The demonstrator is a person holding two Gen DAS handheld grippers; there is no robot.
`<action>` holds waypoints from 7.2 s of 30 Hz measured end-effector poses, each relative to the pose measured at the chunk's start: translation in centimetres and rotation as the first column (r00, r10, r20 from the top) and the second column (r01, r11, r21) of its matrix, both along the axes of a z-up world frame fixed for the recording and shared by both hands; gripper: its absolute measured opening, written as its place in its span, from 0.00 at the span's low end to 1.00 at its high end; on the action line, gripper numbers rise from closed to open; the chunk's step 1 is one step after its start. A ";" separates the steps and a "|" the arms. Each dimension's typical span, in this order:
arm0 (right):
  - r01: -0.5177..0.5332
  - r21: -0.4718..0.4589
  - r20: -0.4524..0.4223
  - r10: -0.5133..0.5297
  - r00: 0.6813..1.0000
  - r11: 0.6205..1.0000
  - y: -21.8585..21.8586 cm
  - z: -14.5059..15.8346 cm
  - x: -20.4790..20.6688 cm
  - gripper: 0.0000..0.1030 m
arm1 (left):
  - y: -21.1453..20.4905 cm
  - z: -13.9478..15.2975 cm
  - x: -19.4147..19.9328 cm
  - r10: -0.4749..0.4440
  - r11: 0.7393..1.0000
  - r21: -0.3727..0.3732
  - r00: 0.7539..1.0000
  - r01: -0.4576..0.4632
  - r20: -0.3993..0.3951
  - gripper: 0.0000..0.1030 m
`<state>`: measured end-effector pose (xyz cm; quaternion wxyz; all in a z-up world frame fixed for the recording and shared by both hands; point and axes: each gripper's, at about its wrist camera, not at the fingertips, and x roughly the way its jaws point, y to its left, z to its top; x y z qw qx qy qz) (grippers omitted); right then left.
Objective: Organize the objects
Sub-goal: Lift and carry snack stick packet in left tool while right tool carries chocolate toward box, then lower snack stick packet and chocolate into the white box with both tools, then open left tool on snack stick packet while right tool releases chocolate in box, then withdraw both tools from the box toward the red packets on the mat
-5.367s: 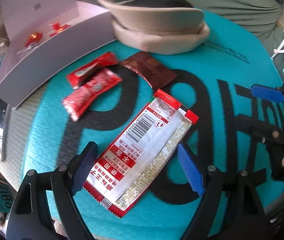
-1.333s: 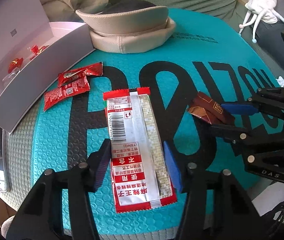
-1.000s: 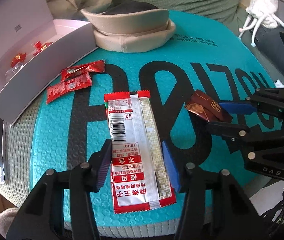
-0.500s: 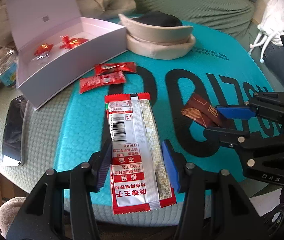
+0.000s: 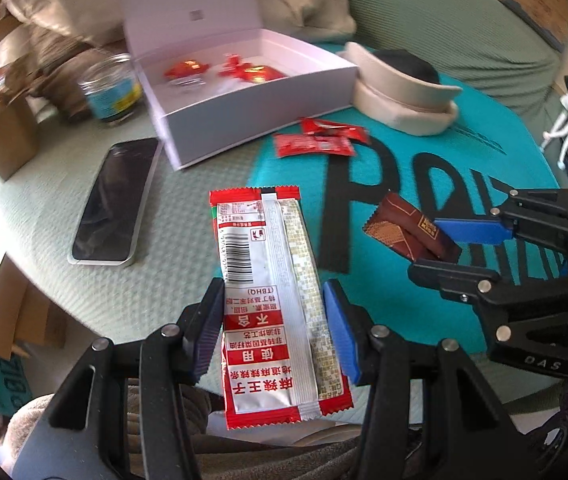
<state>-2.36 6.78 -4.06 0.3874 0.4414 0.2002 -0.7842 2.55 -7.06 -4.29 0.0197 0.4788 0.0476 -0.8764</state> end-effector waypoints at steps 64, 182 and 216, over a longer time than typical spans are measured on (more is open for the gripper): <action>0.091 -0.115 -0.028 -0.094 0.995 0.989 -6.6 4.1 -4.0 0.35 | -6.8 4.4 -6.6 -0.093 0.995 -0.036 0.991 0.090 -0.095 0.47; 0.236 0.113 0.058 -0.243 0.968 0.965 -12.3 -1.0 -22.3 0.36 | -9.8 -0.6 -24.9 -0.209 0.975 -0.043 0.967 0.217 0.142 0.47; 0.129 -0.120 -0.283 -0.159 0.946 0.984 -10.1 13.4 -12.5 0.62 | -9.9 13.8 -12.9 0.022 0.989 -0.136 0.979 -0.050 -0.202 0.73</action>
